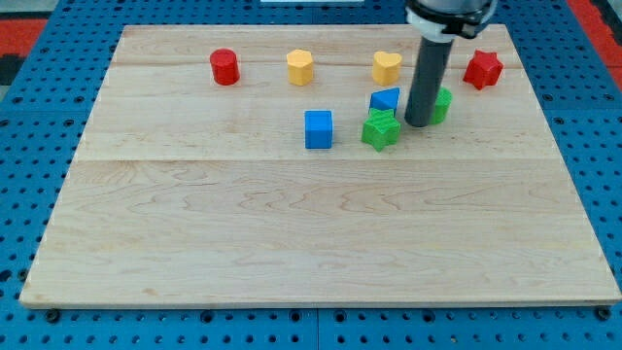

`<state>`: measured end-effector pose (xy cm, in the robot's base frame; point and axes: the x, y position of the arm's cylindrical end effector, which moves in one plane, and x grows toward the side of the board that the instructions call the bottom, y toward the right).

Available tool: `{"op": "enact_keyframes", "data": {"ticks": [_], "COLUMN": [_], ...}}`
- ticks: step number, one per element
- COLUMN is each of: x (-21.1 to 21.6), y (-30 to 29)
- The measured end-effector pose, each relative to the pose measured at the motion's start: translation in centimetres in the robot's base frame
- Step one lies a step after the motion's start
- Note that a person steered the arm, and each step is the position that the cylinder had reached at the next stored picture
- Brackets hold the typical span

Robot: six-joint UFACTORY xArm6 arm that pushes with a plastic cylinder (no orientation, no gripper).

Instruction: Place the green circle towards the top left of the blue triangle to form a diagonal line

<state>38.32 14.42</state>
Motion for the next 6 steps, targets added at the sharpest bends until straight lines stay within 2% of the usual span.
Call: {"op": "enact_keyframes", "data": {"ticks": [2,3,4,5,6], "x": [1.4,-0.3,-4.0,-6.2,-7.0], "y": [1.9,6.7,3.4,-3.2,-5.3]}}
